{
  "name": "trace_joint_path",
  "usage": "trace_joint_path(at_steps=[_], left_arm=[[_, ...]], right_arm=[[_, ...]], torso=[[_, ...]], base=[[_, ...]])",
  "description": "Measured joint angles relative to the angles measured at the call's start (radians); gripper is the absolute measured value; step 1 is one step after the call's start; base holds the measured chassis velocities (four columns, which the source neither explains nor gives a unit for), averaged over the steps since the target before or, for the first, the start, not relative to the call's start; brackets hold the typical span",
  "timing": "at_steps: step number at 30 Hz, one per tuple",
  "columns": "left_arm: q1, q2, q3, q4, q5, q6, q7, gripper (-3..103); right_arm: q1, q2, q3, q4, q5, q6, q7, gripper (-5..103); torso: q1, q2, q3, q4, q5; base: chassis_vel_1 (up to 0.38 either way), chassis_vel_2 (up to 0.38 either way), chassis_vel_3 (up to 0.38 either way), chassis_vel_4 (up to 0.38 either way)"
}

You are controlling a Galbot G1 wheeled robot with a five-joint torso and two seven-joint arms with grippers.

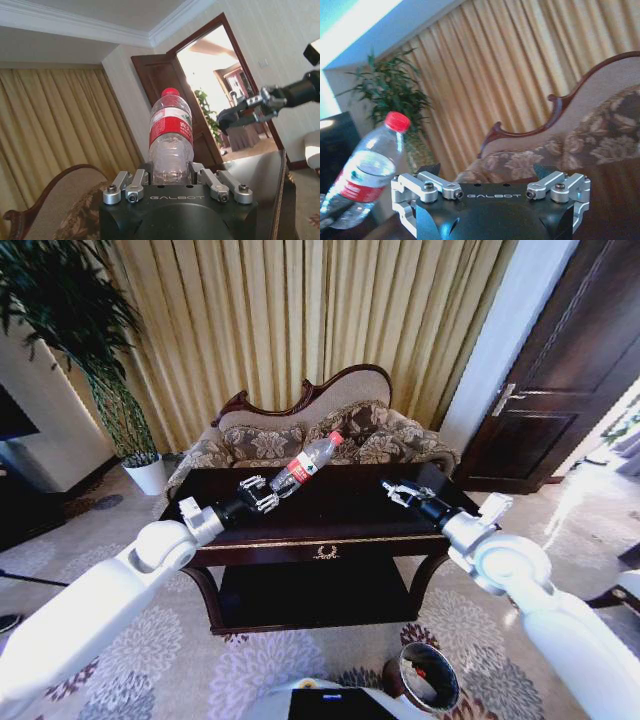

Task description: Move to the front of the table and place the trash on the table into the trash bin.

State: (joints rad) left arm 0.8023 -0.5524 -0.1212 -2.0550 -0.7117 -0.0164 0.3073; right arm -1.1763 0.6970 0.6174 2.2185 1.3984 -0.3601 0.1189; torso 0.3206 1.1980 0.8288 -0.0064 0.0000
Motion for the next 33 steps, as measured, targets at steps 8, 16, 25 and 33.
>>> trace_joint_path(at_steps=[8,16,25,33], left_arm=[[0.051,0.076,-0.073,-0.036,-0.032,-0.001,0.004,37],[-0.020,0.081,0.001,-0.045,-0.034,-0.001,-0.001,37],[-0.107,0.063,0.103,-0.040,-0.029,-0.001,-0.007,37],[-0.186,0.056,0.164,-0.044,-0.030,0.006,-0.020,37]], right_arm=[[0.011,-0.032,0.003,0.038,0.051,-0.005,0.000,100],[0.001,-0.034,-0.023,0.068,0.048,-0.007,0.000,100],[-0.014,-0.024,-0.023,0.100,0.049,-0.007,0.000,100],[-0.009,-0.013,-0.025,0.139,0.049,-0.005,0.000,100]], torso=[[0.000,0.000,0.000,0.0001,-0.0001],[0.000,0.000,0.000,-0.0003,0.0002],[0.000,0.000,0.000,-0.0002,0.0001],[0.000,0.000,0.000,-0.0001,0.0000]], base=[[0.000,0.000,0.000,0.000],[0.000,0.000,0.000,0.000],[0.000,0.000,0.000,0.000],[0.000,0.000,0.000,0.000]])
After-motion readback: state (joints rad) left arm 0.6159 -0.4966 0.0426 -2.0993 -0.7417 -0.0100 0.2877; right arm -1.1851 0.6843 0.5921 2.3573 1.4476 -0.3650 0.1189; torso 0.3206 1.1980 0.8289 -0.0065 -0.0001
